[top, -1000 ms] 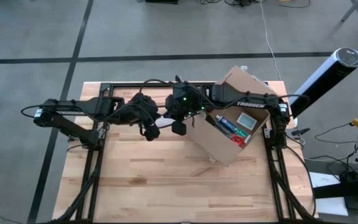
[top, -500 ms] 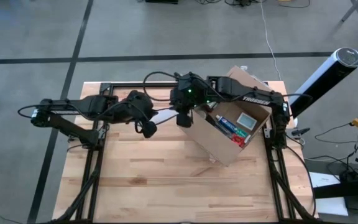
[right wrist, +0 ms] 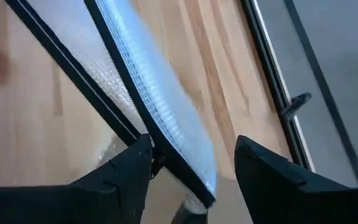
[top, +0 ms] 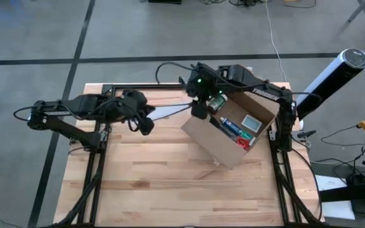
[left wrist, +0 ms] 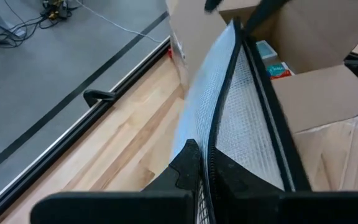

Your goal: Unpack boxes

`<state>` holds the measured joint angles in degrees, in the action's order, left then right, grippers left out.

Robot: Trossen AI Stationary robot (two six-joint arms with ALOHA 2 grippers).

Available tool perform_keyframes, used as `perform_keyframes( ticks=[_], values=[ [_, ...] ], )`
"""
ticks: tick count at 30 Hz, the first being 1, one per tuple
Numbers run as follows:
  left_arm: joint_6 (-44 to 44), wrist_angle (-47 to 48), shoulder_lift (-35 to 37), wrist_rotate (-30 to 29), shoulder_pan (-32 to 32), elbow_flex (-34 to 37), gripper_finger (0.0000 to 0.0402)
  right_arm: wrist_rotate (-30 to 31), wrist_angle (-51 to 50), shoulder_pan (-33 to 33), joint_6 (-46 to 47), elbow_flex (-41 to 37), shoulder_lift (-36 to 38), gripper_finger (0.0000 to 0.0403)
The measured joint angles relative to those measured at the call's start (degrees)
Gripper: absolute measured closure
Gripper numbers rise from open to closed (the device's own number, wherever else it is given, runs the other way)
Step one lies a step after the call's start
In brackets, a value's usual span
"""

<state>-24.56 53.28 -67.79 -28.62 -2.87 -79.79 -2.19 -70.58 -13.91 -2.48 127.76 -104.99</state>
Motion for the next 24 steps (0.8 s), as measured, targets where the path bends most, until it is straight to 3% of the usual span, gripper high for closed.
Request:
perform_keyframes(
  ticks=[8, 16, 20, 24],
  values=[
    [0.3, 2.3, 0.7, 0.0, 0.0, 0.5, 0.0402, -3.9, 11.2, 2.3, 6.1, -5.1, 9.0, 0.0227],
    [2.2, 2.7, 2.5, -0.5, 0.3, 0.6, 0.0402, -3.6, 31.1, 6.0, 15.3, -29.3, 21.7, 0.0247],
    [2.4, 3.2, 3.3, -0.5, 0.4, 0.7, 0.0402, 0.2, 34.6, 6.0, 19.9, -41.5, 28.2, 0.0254],
    [2.4, 3.3, 4.1, -0.4, 0.4, 0.7, 0.0401, 8.9, 28.8, 5.9, 21.0, -50.9, 33.7, 0.026]
  ],
)
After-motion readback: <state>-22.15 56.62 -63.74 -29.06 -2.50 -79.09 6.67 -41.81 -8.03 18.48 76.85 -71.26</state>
